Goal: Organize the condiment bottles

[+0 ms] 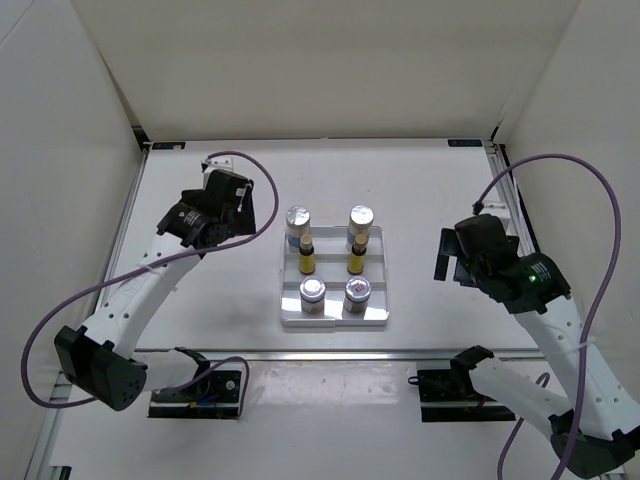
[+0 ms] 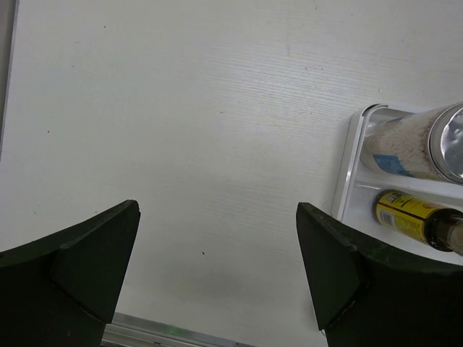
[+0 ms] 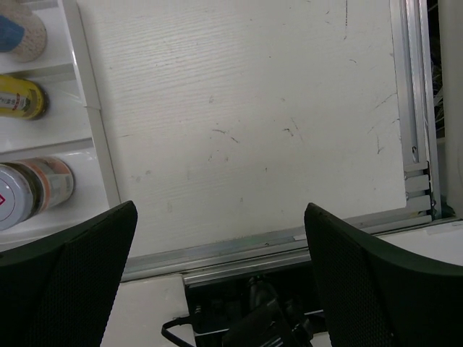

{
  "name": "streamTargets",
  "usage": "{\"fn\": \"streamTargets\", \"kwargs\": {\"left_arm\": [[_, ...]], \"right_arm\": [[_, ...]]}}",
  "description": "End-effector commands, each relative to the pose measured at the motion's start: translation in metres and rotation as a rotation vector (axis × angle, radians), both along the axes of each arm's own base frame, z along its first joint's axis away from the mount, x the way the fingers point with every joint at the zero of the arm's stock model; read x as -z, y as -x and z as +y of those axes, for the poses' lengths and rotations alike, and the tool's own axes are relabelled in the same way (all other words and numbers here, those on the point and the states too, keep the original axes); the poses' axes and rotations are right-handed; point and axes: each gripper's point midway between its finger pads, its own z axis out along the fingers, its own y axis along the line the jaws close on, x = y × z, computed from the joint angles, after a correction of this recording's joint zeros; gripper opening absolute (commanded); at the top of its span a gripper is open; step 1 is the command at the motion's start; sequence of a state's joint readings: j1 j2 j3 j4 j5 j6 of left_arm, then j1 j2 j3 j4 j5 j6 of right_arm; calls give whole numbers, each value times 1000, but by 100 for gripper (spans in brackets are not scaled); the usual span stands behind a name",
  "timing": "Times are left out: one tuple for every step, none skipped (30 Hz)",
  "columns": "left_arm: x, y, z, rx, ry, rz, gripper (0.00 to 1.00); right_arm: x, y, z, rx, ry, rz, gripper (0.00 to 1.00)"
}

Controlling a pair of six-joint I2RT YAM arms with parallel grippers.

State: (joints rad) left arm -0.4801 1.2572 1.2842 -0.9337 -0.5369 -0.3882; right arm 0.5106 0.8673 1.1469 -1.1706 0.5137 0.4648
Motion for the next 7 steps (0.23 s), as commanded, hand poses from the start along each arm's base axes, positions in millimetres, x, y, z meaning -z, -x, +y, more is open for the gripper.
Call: {"fn": "streamTargets", "kwargs": {"left_arm": [[-14,2,1,5,28,-58,100],[-13,4,2,5,28,-58,100],[-13,4,2,5,28,-58,100],[-13,4,2,5,28,-58,100],[-13,4,2,5,28,-58,100],[-13,4,2,5,28,-58,100],[-13,4,2,5,28,-58,100]], "right_arm": [[0,-6,3,5,-11,-20,99],[2,-8,4,5,-4,-7,99],[4,-8,6,-1,-7,5,99],[6,-8,8,-6,-8,18,99],[6,-8,8,-6,-8,18,99],[6,-8,8,-6,-8,18,99],[3,-9,9,-6,-12,10,99]]}}
